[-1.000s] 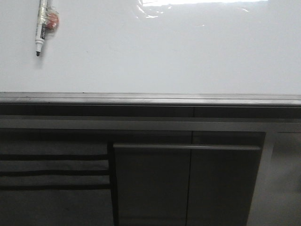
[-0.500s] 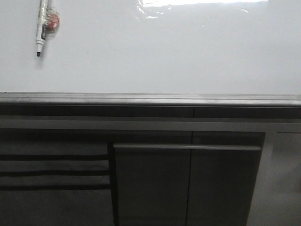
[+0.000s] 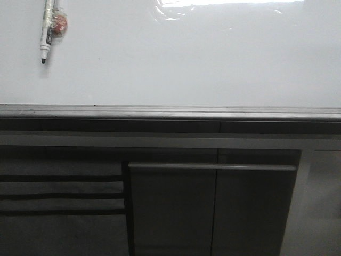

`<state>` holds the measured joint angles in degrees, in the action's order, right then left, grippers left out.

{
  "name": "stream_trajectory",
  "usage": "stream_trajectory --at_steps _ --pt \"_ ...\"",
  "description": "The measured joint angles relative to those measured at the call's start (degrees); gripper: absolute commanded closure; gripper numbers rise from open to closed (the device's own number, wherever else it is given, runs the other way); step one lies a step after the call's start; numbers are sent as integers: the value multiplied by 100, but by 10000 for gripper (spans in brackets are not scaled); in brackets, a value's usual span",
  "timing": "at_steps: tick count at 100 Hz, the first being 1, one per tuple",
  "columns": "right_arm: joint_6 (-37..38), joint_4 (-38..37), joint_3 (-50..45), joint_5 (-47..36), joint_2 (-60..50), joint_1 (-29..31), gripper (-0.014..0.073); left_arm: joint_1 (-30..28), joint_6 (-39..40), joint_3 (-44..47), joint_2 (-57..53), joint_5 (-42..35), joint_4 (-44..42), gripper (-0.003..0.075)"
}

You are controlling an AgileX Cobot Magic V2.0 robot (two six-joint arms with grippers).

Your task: Write number 0 on whiteboard

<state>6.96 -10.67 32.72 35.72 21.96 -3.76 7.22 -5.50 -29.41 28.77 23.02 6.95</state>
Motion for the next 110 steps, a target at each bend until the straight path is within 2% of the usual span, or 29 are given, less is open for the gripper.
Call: stream_trajectory --at_steps 10,17,41,64,110 --pt "0 0 0 0 0 0 330 0 0 0 209 -233 62 339" --pt "0 0 0 0 0 0 291 0 0 0 364 -400 134 285" --pt "0 25 0 143 0 0 293 26 0 -51 1164 -773 516 319" --pt "0 60 0 123 0 0 293 545 0 -491 2304 -1251 427 323" --pt "-10 70 0 120 0 0 293 872 0 -2241 4922 -1484 257 322"
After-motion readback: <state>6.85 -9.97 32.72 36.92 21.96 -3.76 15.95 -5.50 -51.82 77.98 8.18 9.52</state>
